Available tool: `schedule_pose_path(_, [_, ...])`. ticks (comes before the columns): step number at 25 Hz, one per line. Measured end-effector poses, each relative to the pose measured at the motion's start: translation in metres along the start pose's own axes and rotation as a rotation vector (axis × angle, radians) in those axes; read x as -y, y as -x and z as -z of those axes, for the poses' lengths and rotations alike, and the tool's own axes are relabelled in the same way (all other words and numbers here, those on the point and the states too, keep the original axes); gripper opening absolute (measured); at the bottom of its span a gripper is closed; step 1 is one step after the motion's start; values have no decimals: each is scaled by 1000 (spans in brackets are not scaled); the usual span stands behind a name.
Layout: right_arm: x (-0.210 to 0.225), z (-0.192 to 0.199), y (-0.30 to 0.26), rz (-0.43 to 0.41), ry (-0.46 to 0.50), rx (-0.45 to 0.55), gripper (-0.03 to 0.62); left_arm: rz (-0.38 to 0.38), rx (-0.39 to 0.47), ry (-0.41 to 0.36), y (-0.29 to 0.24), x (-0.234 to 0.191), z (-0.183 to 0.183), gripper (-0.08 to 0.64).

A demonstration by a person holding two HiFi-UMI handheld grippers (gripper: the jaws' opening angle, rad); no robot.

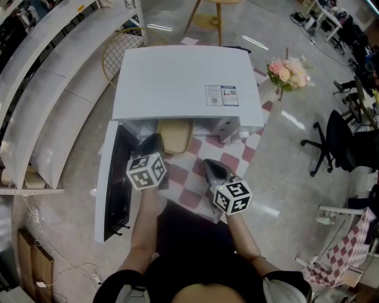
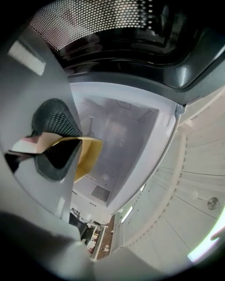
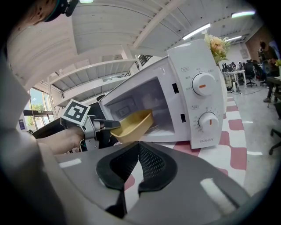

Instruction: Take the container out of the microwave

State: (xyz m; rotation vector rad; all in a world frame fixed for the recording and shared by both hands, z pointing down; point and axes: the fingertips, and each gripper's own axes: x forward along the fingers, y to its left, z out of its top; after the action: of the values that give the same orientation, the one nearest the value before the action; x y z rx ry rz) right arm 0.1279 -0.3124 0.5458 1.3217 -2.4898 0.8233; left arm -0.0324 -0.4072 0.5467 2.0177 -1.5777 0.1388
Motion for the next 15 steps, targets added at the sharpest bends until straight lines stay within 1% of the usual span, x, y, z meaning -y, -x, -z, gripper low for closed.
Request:
schedule_pose_path(7, [-4,2,7,2,7,14,0,15,-12,-26,9,3,6,29])
schedule_pose_path(15, [-4,6,16,19,7,18,1,30,-13,-32,17,7,12,29])
